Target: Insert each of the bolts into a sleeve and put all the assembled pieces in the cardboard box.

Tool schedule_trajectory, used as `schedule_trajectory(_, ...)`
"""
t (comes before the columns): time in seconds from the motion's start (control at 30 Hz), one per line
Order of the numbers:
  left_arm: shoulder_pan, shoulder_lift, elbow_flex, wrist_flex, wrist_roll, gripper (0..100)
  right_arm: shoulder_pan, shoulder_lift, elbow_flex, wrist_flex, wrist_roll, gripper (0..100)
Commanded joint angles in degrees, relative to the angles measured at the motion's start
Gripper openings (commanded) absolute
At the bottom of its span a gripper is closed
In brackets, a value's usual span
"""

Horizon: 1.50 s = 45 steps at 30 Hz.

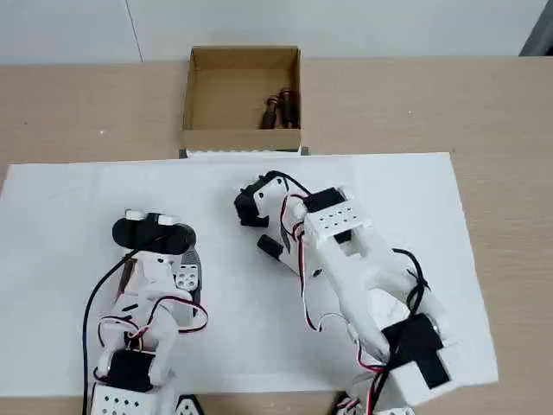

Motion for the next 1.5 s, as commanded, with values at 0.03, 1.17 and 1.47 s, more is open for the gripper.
schedule_trajectory(0.03,-0.53,-0.44,-0.22,-0.18,-0.18,0,0.04,-1.01,1.49,-0.22,0.35,0.7)
schedule_trajectory(1.17,-0.53,-0.44,-0.31,-0.18,-0.44,0,0.40,-24.75,-36.40,30.73,-11.34,0.2)
schedule_trajectory(1.47,-0.53,-0.44,-0.40,-0.18,-0.53,0,9.54,-40.31,-24.26,30.81,-17.05,0.2)
